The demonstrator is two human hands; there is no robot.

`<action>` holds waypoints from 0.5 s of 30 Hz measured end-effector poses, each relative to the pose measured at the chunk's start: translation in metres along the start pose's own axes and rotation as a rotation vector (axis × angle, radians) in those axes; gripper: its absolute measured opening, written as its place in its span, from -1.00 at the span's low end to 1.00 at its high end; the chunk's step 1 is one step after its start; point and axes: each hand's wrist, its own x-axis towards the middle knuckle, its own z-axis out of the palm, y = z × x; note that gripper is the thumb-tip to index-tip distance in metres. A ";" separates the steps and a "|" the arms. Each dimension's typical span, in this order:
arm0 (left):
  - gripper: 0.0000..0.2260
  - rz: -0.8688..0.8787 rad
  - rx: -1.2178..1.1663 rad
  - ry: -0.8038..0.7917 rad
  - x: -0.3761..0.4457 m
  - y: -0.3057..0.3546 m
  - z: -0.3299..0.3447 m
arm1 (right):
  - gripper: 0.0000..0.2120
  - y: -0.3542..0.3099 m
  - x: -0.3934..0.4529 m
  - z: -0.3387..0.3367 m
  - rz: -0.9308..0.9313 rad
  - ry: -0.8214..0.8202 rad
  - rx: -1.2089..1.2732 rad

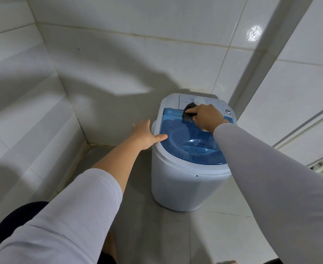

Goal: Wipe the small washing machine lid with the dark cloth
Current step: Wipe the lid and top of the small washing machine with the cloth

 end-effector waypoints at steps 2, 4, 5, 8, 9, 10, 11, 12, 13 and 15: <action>-0.16 -0.002 0.000 0.016 -0.001 0.000 0.002 | -0.54 0.007 -0.004 0.000 0.012 0.008 0.001; -0.16 -0.006 -0.004 0.032 0.000 -0.001 0.004 | -0.54 0.013 -0.007 -0.001 0.019 0.010 -0.004; -0.17 -0.011 -0.009 0.039 -0.001 -0.002 0.005 | -0.54 0.016 -0.009 -0.002 0.023 0.010 -0.006; -0.19 -0.024 -0.009 0.062 -0.001 -0.003 0.007 | -0.55 0.025 -0.013 -0.002 0.047 0.024 -0.001; -0.19 -0.024 -0.002 0.068 -0.001 -0.002 0.008 | -0.55 0.029 -0.015 -0.002 0.062 0.032 0.001; -0.20 -0.024 0.004 0.072 -0.002 -0.002 0.008 | -0.56 0.034 -0.017 -0.002 0.080 0.038 0.004; -0.21 -0.024 0.008 0.075 -0.002 -0.001 0.007 | -0.57 0.039 -0.020 -0.002 0.099 0.040 0.010; -0.21 -0.026 0.011 0.076 -0.003 0.001 0.007 | -0.57 0.044 -0.022 -0.002 0.115 0.040 0.020; -0.21 -0.031 0.011 0.077 -0.004 0.002 0.007 | -0.57 0.050 -0.025 -0.002 0.128 0.037 0.029; -0.22 -0.053 -0.006 0.067 -0.006 0.004 0.008 | -0.58 0.060 -0.031 -0.002 0.153 0.037 0.059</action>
